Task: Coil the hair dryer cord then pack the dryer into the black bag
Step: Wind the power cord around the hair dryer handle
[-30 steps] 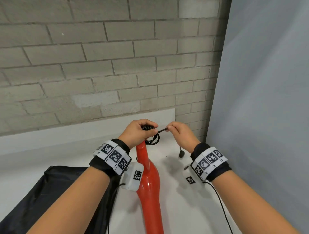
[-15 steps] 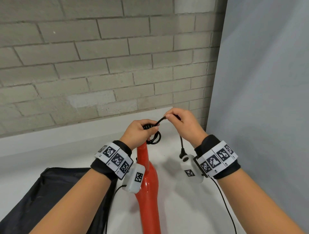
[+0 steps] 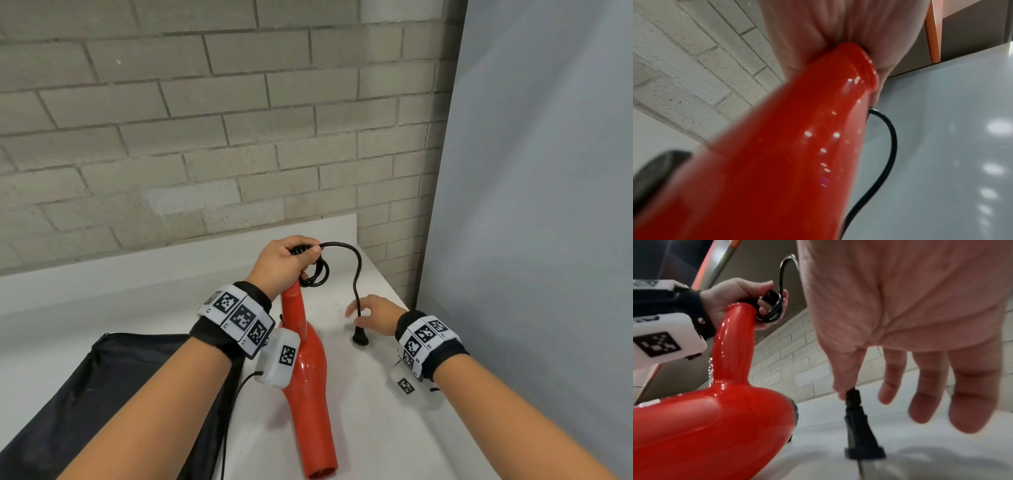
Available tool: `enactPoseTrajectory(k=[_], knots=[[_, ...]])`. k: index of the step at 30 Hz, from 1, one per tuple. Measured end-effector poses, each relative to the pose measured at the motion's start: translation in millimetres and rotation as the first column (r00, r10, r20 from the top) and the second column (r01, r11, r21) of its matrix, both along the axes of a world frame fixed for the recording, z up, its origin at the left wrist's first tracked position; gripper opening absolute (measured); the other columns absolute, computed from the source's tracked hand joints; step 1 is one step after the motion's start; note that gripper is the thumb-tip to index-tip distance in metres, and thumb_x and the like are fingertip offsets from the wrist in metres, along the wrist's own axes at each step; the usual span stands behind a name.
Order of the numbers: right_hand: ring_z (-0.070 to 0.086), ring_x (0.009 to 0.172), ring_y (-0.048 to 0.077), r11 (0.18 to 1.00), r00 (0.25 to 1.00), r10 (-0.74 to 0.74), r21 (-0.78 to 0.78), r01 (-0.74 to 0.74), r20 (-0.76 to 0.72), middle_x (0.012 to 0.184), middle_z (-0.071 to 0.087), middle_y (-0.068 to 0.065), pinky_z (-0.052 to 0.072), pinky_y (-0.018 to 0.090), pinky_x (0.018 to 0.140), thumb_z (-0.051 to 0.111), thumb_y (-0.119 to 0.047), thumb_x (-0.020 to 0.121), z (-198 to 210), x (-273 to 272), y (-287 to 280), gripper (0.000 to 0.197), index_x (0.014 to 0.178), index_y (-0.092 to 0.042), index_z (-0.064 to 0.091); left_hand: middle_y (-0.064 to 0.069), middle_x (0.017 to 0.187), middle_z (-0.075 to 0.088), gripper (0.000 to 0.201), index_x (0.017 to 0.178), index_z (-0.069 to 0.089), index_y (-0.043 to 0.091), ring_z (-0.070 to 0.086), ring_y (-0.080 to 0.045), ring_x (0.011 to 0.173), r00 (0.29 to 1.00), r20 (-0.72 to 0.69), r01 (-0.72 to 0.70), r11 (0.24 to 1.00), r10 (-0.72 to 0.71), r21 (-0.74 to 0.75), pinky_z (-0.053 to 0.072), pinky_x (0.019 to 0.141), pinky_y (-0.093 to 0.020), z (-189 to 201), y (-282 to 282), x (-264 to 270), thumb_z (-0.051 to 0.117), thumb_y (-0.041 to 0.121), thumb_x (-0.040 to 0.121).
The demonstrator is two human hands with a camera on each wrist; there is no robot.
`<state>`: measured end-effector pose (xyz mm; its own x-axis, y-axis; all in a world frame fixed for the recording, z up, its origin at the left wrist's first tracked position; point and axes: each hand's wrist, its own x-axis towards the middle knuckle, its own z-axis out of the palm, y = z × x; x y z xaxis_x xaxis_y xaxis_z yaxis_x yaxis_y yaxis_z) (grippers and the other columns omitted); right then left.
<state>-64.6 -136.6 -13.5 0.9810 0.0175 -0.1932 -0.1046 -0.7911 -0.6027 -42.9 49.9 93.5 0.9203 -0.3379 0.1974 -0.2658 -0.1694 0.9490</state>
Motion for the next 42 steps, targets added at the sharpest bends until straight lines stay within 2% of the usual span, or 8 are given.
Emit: enactPoseTrajectory(k=[3, 8, 15, 20, 25, 30, 35, 42], knots=[[0.052, 0.072, 0.012, 0.988, 0.994, -0.100, 0.122, 0.093, 0.046, 0.090, 0.059, 0.004, 0.041, 0.022, 0.076, 0.052, -0.006, 0.088, -4.8, 4.1, 1.8, 0.026, 0.066, -0.020, 0.056, -0.004, 0.084, 0.064, 0.010, 0.091, 0.066, 0.012, 0.056, 0.000, 0.049, 1.000, 0.004, -0.020, 1.000, 0.020, -0.014, 0.046, 0.048, -0.013, 0.2, 5.6, -3.6, 0.058, 0.011, 0.086], [0.052, 0.059, 0.011, 0.915, 0.946, -0.251, 0.370, 0.162, 0.206, 0.079, 0.056, 0.006, 0.043, 0.007, 0.047, 0.049, -0.007, 0.091, 16.7, -0.2, 4.3, 0.009, 0.084, -0.008, 0.056, -0.002, 0.091, 0.068, 0.013, 0.094, 0.067, 0.013, 0.064, -0.006, 0.080, 1.000, -0.027, 0.008, 0.998, -0.010, -0.067, 0.050, 0.060, -0.012, 3.3, 23.0, -6.1, 0.059, 0.009, 0.084], [0.062, 0.059, 0.006, 0.685, 0.726, -0.437, 0.720, -0.114, 0.531, 0.077, 0.061, 0.001, 0.054, 0.016, 0.063, 0.049, -0.002, 0.090, 77.8, -30.1, 31.4, 0.020, 0.081, -0.018, 0.056, 0.003, 0.087, 0.065, 0.024, 0.107, 0.065, 0.009, 0.056, -0.004, 0.070, 0.995, -0.022, -0.101, 0.969, 0.099, -0.225, 0.046, 0.073, -0.018, 15.4, 32.7, -3.9, 0.058, 0.016, 0.085], [0.067, 0.059, 0.009, 0.521, 0.725, -0.403, 0.791, -0.320, 0.559, 0.064, 0.067, -0.003, 0.057, 0.021, 0.063, 0.055, 0.012, 0.081, 98.1, -41.2, 59.2, 0.027, 0.075, -0.014, 0.057, 0.005, 0.088, 0.061, 0.014, 0.093, 0.064, 0.024, 0.046, -0.011, 0.078, 0.994, -0.047, -0.104, 0.954, 0.095, -0.282, 0.042, 0.078, -0.024, 18.6, 25.9, -9.4, 0.050, 0.023, 0.090], [0.065, 0.069, 0.020, 0.626, 0.672, -0.413, 0.728, -0.281, 0.614, 0.072, 0.063, 0.005, 0.057, 0.029, 0.070, 0.066, 0.008, 0.075, 96.2, -37.3, 71.8, 0.030, 0.070, -0.021, 0.057, 0.001, 0.088, 0.063, 0.022, 0.105, 0.061, 0.013, 0.058, -0.007, 0.076, 0.998, -0.059, -0.038, 0.945, 0.019, -0.325, 0.050, 0.067, -0.015, 17.9, 20.1, -12.1, 0.046, 0.021, 0.092], [0.059, 0.066, -0.004, 0.841, 0.573, -0.339, 0.513, -0.170, 0.746, 0.070, 0.053, -0.009, 0.048, 0.009, 0.062, 0.069, 0.002, 0.075, 89.6, -33.7, 77.5, 0.017, 0.067, -0.010, 0.059, -0.001, 0.086, 0.064, 0.018, 0.090, 0.063, 0.019, 0.062, -0.008, 0.075, 0.996, -0.078, 0.009, 0.951, -0.035, -0.309, 0.052, 0.064, -0.017, 15.6, 13.9, -16.8, 0.045, 0.022, 0.093], [0.046, 0.075, 0.016, 0.921, 0.426, -0.364, 0.387, 0.035, 0.828, 0.074, 0.042, -0.009, 0.042, 0.026, 0.065, 0.065, -0.003, 0.076, 87.0, -28.9, 86.9, 0.028, 0.076, -0.018, 0.042, -0.001, 0.088, 0.064, 0.019, 0.090, 0.064, 0.020, 0.059, -0.005, 0.077, 0.994, -0.047, 0.088, 0.965, -0.103, -0.249, 0.049, 0.068, -0.016, 13.5, 10.3, -19.3, 0.046, 0.021, 0.092], [0.062, 0.070, 0.009, 0.837, 0.756, -0.130, 0.480, -0.263, 0.642, 0.073, 0.060, -0.006, 0.055, 0.025, 0.071, 0.046, 0.001, 0.085, 85.7, -6.6, 77.3, 0.037, 0.115, -0.020, 0.046, 0.004, 0.071, 0.057, 0.023, 0.098, 0.063, 0.021, 0.042, -0.004, 0.050, 0.986, -0.019, 0.157, 0.957, -0.167, -0.245, 0.044, 0.059, -0.022, 11.6, 10.9, -17.8, 0.041, 0.016, 0.094]])
